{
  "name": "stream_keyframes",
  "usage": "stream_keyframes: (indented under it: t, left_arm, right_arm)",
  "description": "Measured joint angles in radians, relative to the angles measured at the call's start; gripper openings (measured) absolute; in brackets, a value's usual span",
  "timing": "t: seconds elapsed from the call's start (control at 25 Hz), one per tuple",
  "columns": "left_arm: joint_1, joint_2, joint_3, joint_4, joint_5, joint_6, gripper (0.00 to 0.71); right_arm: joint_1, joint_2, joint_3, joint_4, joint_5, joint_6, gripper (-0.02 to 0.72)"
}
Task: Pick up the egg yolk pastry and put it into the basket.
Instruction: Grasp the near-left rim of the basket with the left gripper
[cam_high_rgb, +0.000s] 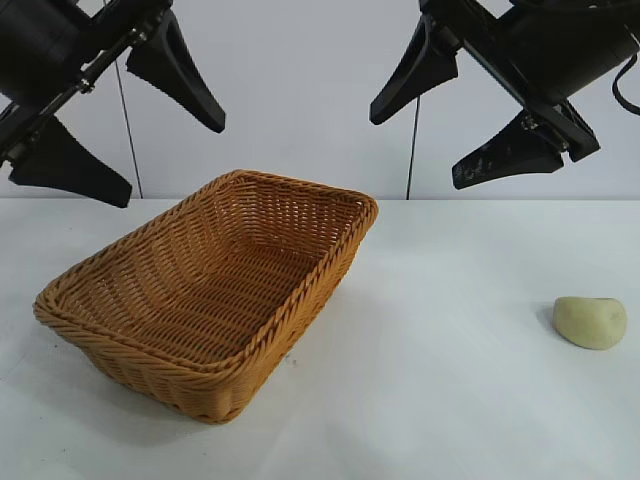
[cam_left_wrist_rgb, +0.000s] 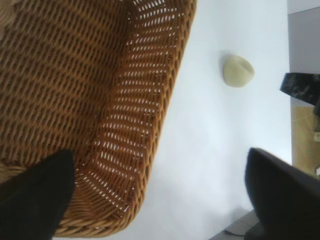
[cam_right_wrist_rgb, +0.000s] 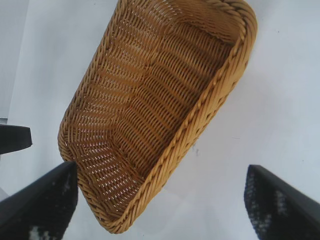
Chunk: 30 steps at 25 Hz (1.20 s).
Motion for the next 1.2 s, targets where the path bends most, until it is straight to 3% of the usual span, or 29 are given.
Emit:
stream_keyframes:
  t: [0.24,0.48,0.68,0.84,1.2]
  left_arm:
    - [-0.119,-0.102,0.110,0.186,-0.003,-0.330,0.664]
    - [-0.223,-0.110,0.117,0.438,-0.018,-0.833,0.664]
    - [-0.230,-0.101,0.117,0.563,-0.025,-1.138,0.664]
    - [-0.230,-0.078,0.117,0.570,-0.025,-1.278,0.664]
    - [-0.230,0.038,0.117,0.544,-0.066,-1.330,0.664]
  right_arm:
    - [0.000,0.000,0.000,0.000,0.000,0.000,0.646]
    - [0.000,0.000,0.000,0.000,0.000,0.000,0.646]
    - [0.000,0.000,0.000,0.000,0.000,0.000,0.646]
    - [0.000,0.000,0.000,0.000,0.000,0.001,0.646]
    - [0.000,0.000,0.000,0.000,0.000,0.001,0.646]
